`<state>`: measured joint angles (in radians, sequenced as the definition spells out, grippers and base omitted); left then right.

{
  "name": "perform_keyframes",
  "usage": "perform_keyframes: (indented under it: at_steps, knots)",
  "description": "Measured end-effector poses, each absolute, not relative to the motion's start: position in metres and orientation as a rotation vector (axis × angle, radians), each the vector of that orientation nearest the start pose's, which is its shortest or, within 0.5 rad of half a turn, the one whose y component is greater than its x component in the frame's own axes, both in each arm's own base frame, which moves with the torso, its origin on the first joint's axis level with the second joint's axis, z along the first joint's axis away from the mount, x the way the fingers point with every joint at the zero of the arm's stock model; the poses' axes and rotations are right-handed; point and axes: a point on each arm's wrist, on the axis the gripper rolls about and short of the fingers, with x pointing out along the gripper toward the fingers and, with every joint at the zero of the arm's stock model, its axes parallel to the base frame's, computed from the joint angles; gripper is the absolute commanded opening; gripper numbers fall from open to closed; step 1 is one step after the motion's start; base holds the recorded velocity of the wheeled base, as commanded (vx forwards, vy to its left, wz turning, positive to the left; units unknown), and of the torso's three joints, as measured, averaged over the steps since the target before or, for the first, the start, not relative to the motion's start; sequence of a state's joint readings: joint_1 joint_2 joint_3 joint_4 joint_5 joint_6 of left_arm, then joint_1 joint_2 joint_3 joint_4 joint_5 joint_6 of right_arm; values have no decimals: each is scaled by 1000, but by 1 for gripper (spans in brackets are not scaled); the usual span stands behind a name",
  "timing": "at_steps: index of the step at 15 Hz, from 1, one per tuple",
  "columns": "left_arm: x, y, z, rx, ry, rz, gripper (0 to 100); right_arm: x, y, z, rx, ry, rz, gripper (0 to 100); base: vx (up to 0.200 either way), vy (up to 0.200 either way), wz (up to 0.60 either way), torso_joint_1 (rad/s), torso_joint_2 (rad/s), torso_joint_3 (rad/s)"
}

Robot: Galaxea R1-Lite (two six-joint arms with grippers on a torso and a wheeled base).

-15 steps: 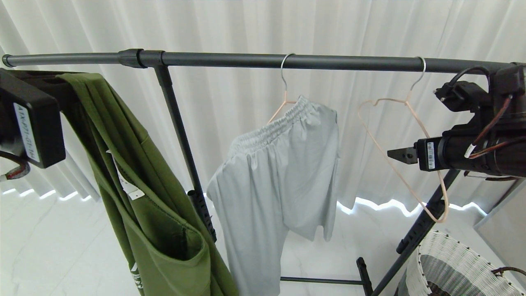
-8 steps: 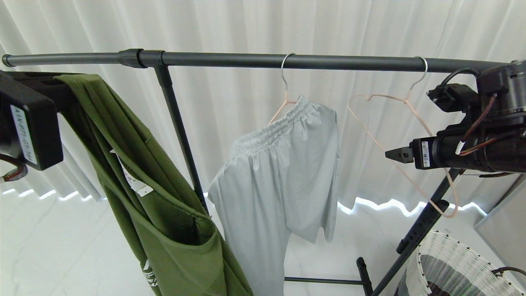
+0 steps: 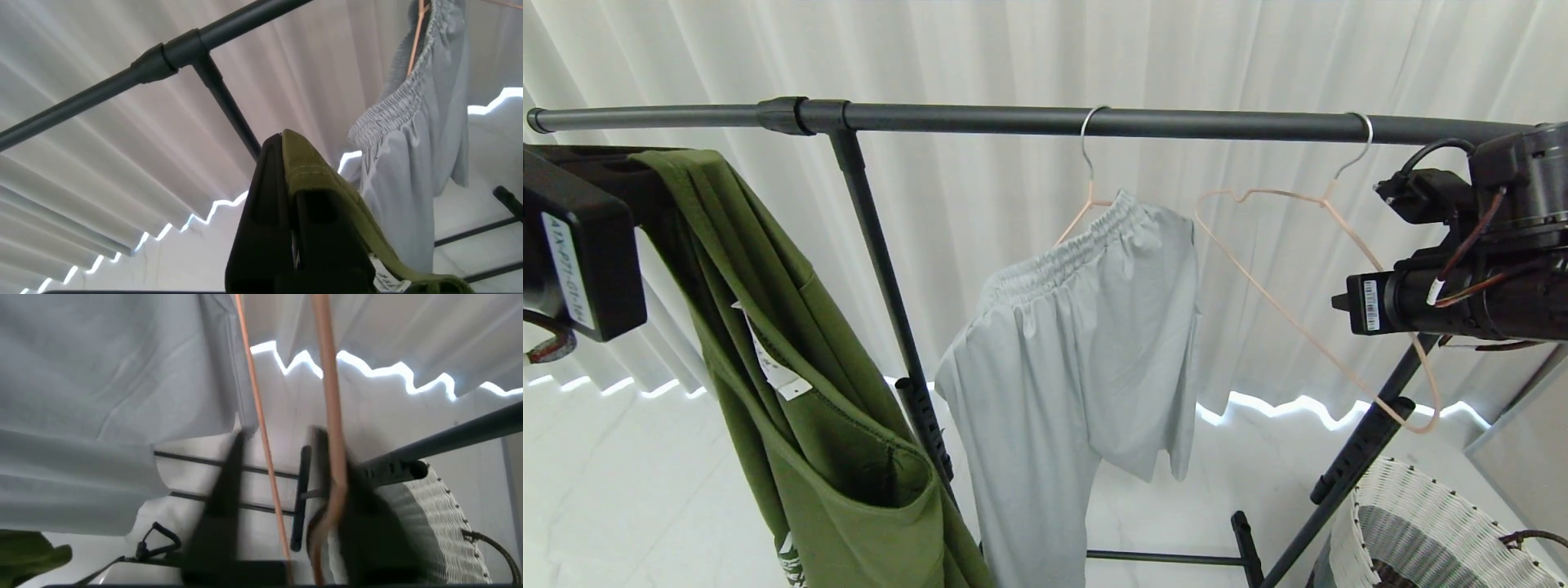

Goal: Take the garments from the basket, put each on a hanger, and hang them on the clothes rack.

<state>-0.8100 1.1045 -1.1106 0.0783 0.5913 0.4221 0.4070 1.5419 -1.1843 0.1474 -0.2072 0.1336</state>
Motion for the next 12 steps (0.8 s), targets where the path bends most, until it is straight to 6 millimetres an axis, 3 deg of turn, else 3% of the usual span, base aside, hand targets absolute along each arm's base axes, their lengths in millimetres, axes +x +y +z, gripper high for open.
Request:
perform_keyframes:
  at_steps: [7, 12]
  knots:
    - [104, -91, 337, 468, 10, -228, 0, 248, 100, 264, -11, 477, 158, 0, 0, 0, 0, 0, 0, 0]
    - [105, -92, 333, 476, 20, -230, 0, 230, 93, 281, 11, 409, 165, 0, 0, 0, 0, 0, 0, 0]
